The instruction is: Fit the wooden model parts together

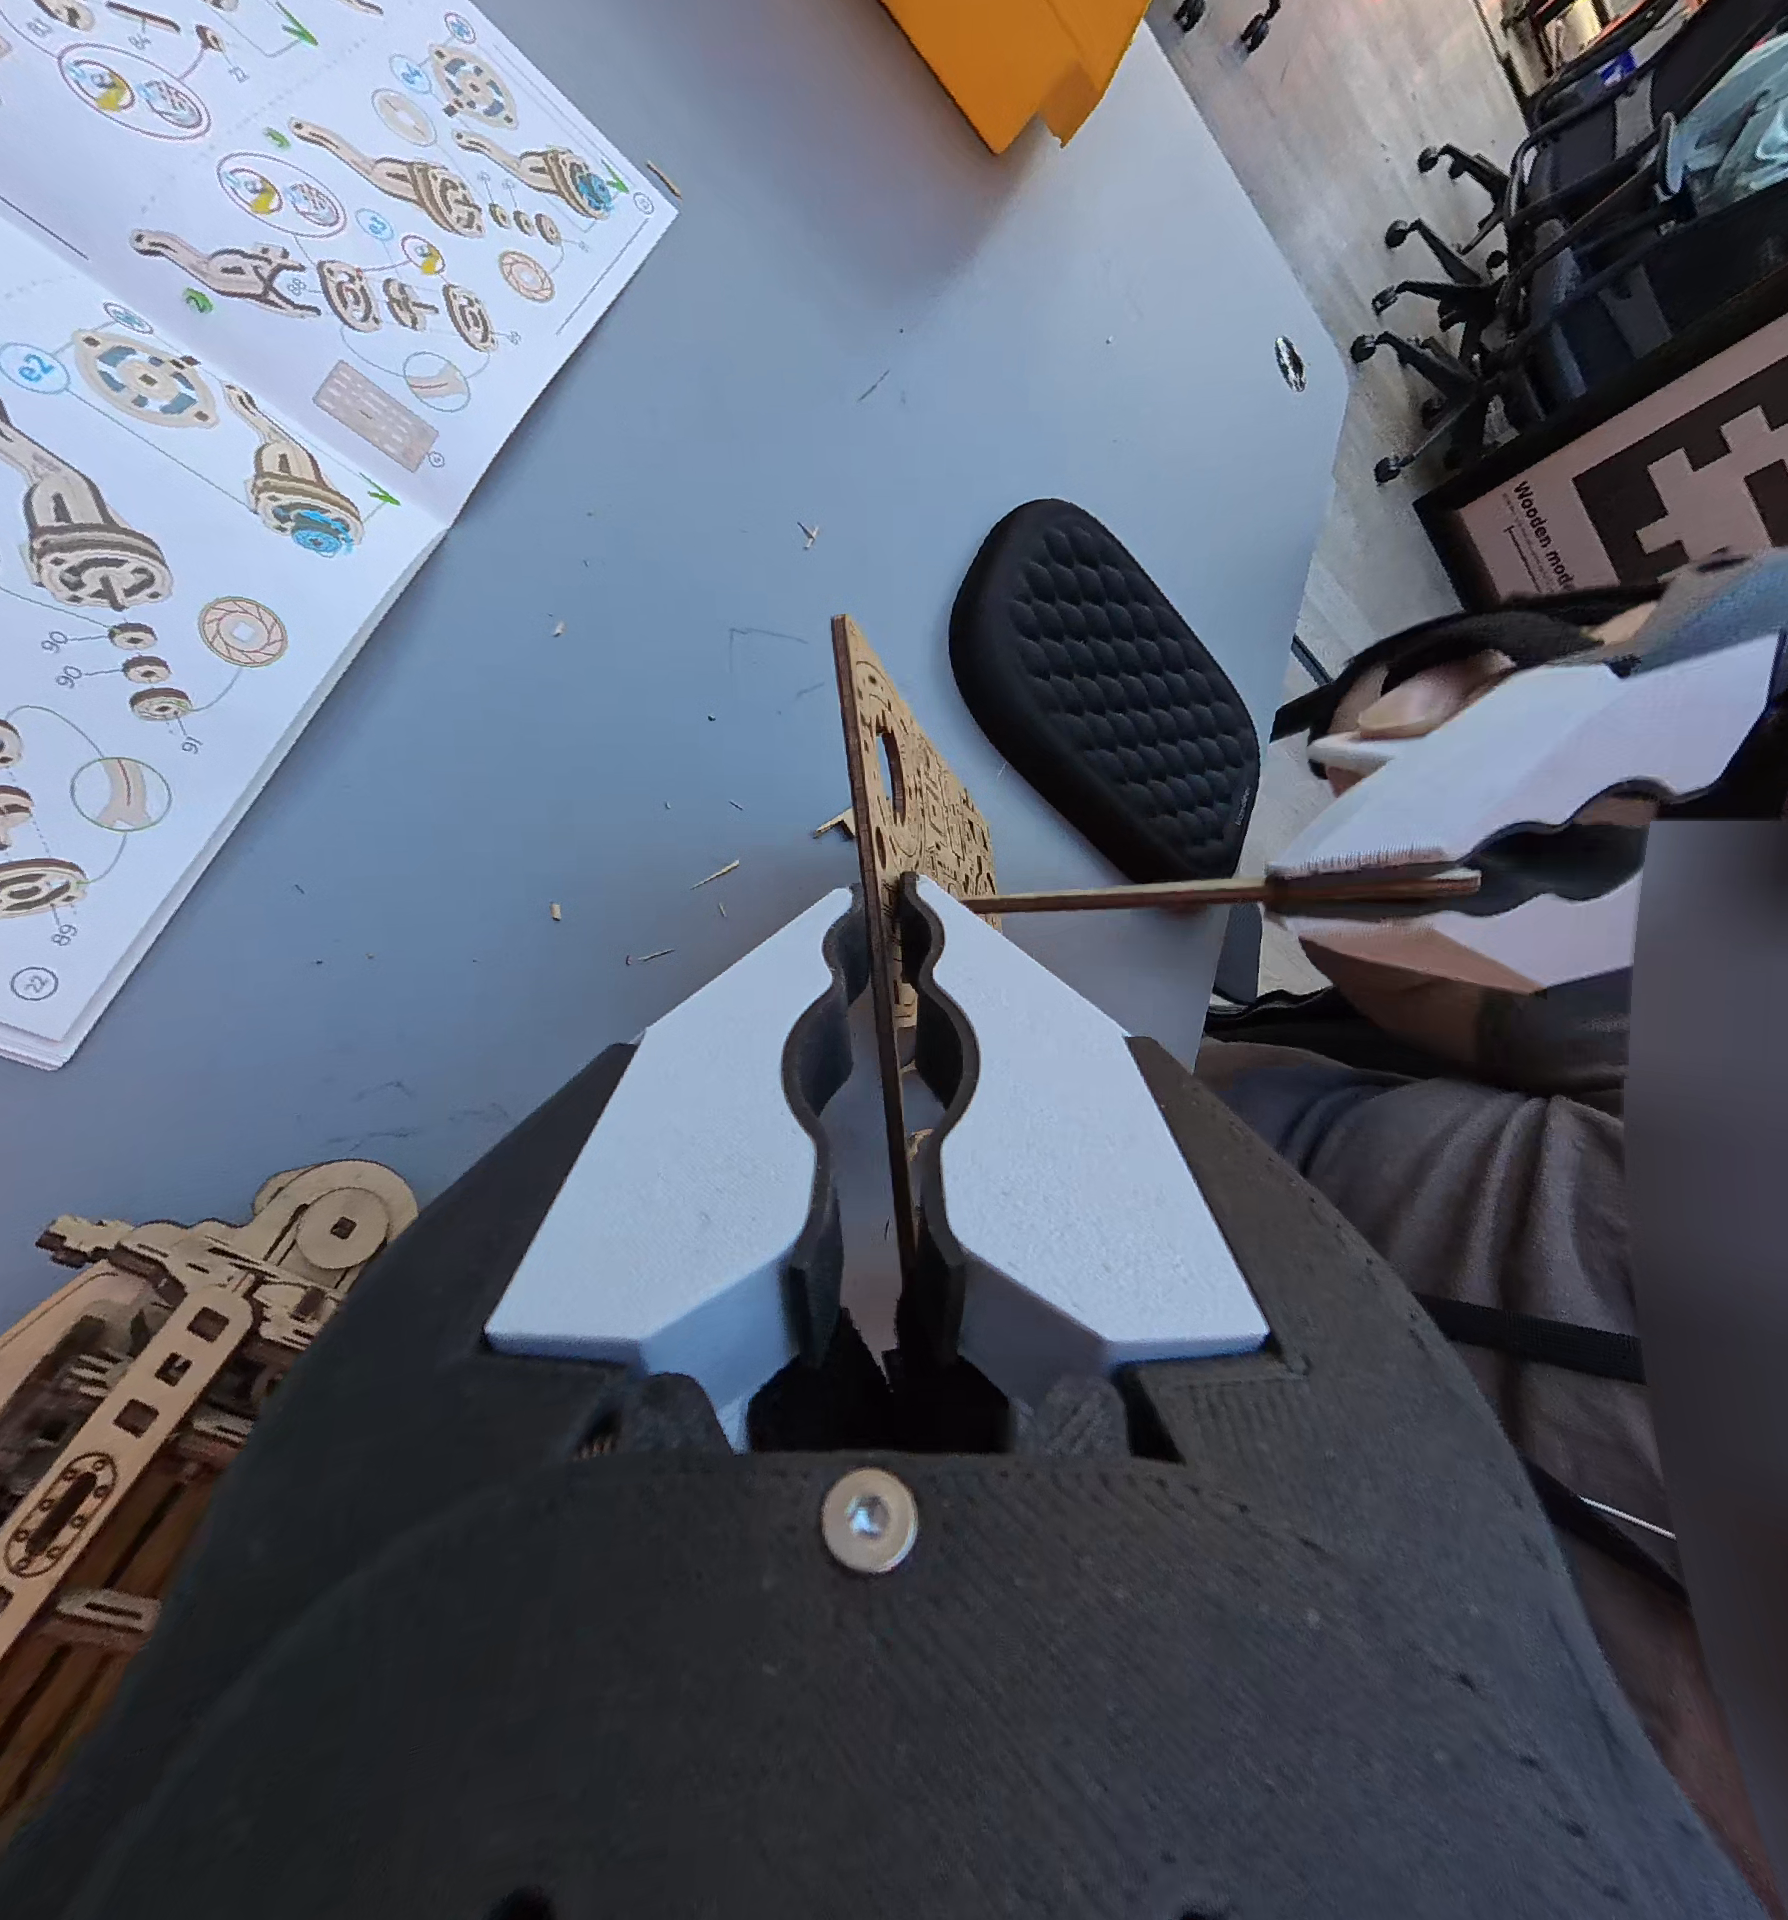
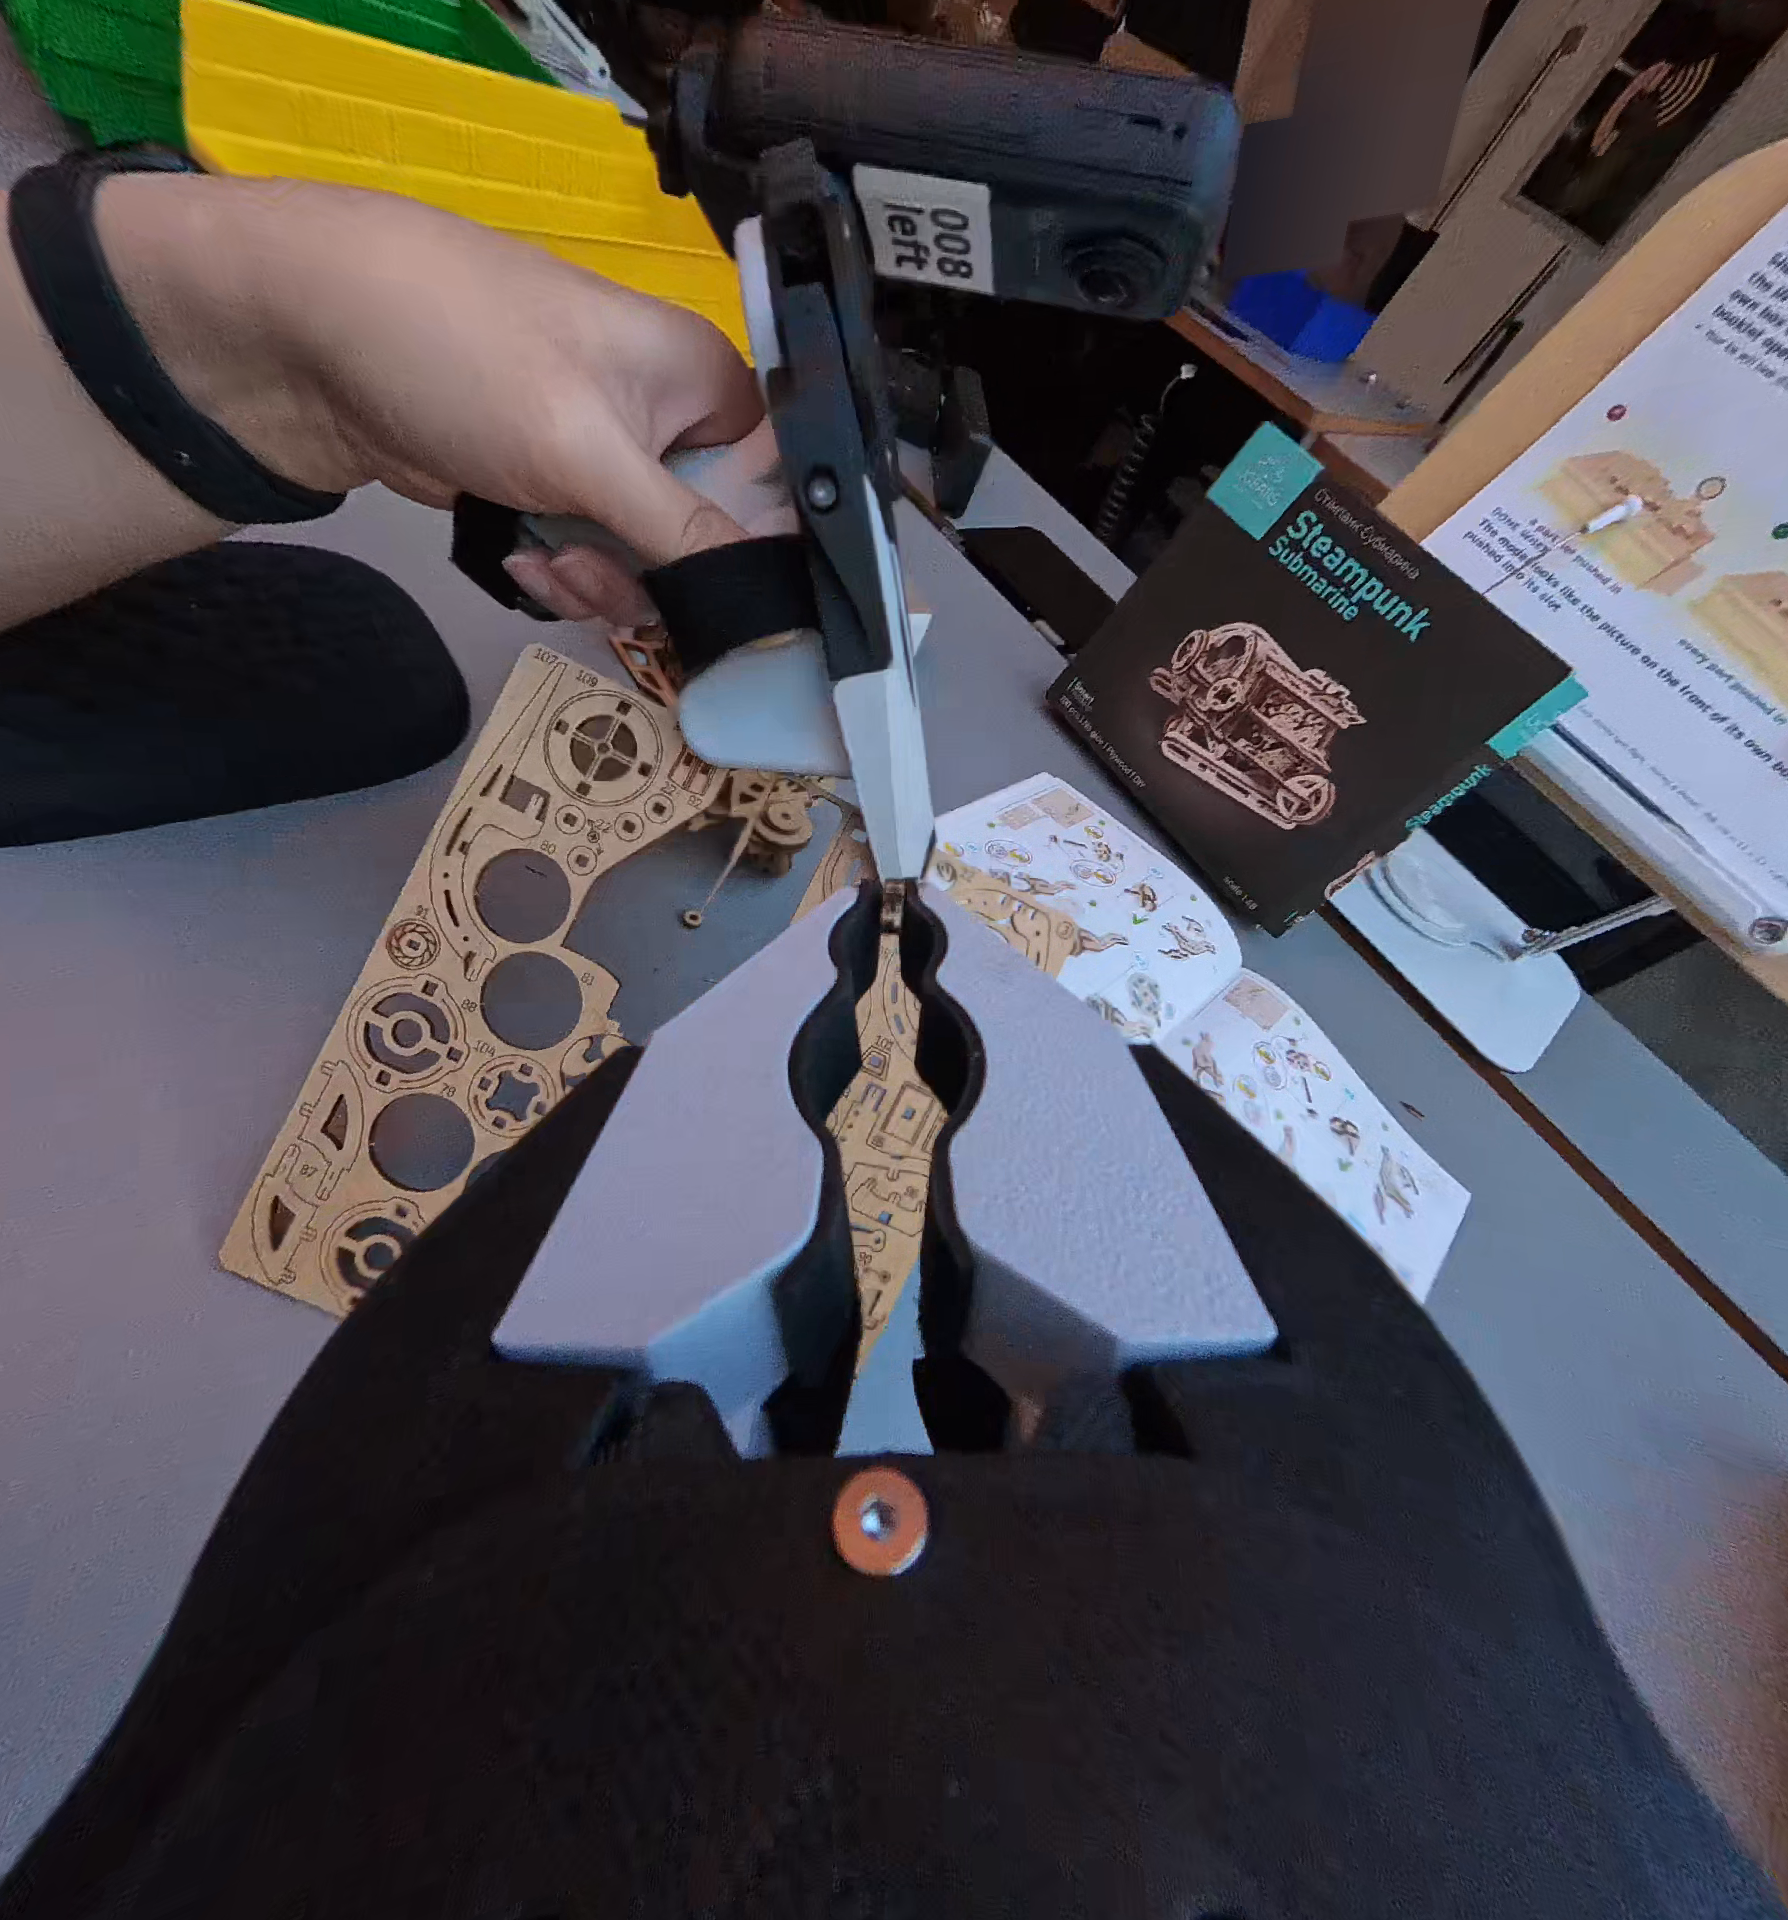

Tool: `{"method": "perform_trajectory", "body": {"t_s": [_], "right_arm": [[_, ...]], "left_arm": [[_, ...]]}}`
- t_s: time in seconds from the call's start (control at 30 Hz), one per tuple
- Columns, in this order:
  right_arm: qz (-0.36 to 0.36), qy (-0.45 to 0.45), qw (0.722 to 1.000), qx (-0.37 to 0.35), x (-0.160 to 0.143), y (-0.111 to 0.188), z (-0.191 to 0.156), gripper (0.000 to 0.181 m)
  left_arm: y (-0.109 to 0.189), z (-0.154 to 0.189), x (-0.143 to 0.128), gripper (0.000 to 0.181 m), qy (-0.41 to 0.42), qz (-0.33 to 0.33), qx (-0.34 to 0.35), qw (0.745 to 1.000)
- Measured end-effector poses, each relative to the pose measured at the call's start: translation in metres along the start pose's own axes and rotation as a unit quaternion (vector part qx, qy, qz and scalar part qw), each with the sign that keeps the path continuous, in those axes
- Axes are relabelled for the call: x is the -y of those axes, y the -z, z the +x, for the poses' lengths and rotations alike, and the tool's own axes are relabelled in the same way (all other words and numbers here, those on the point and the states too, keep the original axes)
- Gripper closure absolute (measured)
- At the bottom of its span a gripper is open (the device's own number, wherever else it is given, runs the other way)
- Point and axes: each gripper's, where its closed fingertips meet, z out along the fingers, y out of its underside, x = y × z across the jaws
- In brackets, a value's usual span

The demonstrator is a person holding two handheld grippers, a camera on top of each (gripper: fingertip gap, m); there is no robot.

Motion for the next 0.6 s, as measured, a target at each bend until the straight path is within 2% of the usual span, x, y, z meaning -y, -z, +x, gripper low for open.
{"method": "perform_trajectory", "body": {"t_s": [0.07,0.13,0.23,0.3,0.33,0.43,0.53,0.6], "right_arm": [[0.030,-0.052,0.997,0.045,0.000,0.002,0.012,0.179],[0.080,-0.127,0.983,0.106,-0.006,0.006,0.022,0.179],[0.147,-0.269,0.935,0.179,-0.026,0.010,0.036,0.180],[0.186,-0.322,0.907,0.199,-0.032,0.013,0.037,0.180],[0.193,-0.315,0.910,0.188,-0.031,0.013,0.036,0.180],[0.171,-0.213,0.956,0.106,-0.019,0.015,0.027,0.179],[0.097,-0.066,0.993,0.031,-0.003,0.008,0.007,0.179],[0.039,0.024,0.999,-0.010,0.001,0.000,-0.004,0.179]], "left_arm": [[0.002,0.002,0.003,0.179,0.003,0.009,-0.008,1.000],[0.004,0.005,0.004,0.179,0.004,0.013,-0.017,1.000],[0.005,0.010,0.006,0.180,0.004,0.018,-0.033,0.999],[0.003,0.012,0.005,0.179,0.004,0.015,-0.036,0.999],[0.002,0.011,0.004,0.179,0.003,0.013,-0.034,0.999],[0.002,0.011,0.005,0.180,0.004,0.014,-0.033,0.999],[0.002,0.008,0.004,0.179,-0.002,0.012,-0.014,1.000],[0.001,0.005,0.004,0.178,-0.006,0.011,0.004,1.000]]}}
